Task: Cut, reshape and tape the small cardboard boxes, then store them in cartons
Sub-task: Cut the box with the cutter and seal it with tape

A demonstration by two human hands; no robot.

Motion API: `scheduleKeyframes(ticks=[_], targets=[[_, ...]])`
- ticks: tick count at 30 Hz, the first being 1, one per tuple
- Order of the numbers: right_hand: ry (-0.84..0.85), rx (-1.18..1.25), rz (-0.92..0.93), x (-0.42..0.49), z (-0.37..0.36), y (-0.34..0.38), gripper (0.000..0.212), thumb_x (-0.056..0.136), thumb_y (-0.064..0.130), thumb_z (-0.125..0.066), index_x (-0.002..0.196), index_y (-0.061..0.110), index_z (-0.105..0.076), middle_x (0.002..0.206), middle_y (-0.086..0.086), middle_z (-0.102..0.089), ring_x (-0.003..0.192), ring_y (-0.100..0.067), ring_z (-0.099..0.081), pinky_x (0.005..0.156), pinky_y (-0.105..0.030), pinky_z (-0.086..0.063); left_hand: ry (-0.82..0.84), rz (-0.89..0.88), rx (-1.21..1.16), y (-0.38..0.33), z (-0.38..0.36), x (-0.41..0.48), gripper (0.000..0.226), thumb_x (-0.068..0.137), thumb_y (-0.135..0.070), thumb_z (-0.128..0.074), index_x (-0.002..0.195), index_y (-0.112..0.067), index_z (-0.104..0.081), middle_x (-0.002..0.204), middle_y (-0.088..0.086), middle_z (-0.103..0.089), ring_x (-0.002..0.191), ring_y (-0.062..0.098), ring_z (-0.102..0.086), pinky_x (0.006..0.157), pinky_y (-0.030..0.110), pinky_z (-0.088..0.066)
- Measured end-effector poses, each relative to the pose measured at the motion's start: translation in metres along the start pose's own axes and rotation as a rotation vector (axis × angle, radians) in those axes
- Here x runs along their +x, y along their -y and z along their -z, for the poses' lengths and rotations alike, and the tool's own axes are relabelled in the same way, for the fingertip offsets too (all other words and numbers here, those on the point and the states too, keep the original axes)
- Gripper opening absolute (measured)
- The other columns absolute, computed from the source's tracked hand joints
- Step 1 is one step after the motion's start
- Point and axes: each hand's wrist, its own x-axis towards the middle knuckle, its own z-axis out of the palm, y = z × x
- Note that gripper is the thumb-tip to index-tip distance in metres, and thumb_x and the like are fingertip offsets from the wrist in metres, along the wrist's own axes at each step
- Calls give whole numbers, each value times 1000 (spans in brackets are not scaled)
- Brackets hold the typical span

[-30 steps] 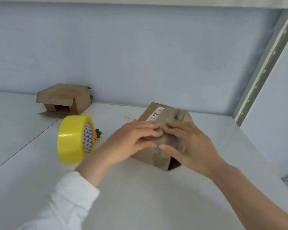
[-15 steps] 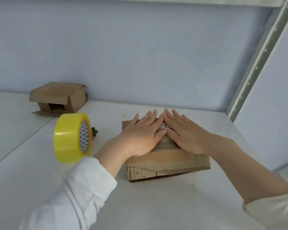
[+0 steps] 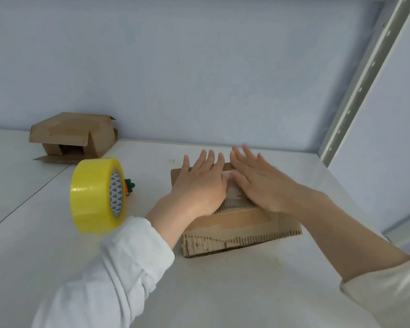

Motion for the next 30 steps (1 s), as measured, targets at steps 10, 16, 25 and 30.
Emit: scheduleKeyframes(ticks=[10,16,25,30], targets=[[2,-66,10,-5,-8,2,54,102,32,-10,149,12,8,158,1,12,143,-7,14,114,-24,10,22,-19,-6,-2,-4,-5,52,102,-36,-7,150,-20,4,157,0,10,144,15,12,117,40,8],[-31,46,-1,-6,1,0,54,103,31,-12,149,10,6,158,0,11,143,-9,17,111,-22,12,-94,23,-17,4,-1,-6,54,101,-37,-8,150,-15,-7,158,2,-1,145,15,5,118,40,4],[54,3,-10,-8,0,-7,60,100,42,-11,149,15,10,156,4,18,141,-6,21,115,-26,13,26,-12,15,12,2,-8,59,97,-48,-5,148,-23,11,156,0,17,142,13,20,117,36,11],[-110,181,-75,-19,-3,-7,61,98,47,-20,150,22,-2,158,11,10,142,0,11,114,-24,3,-66,8,-112,20,4,-10,60,96,-51,-12,150,-26,-2,157,-1,4,144,16,8,116,36,6]])
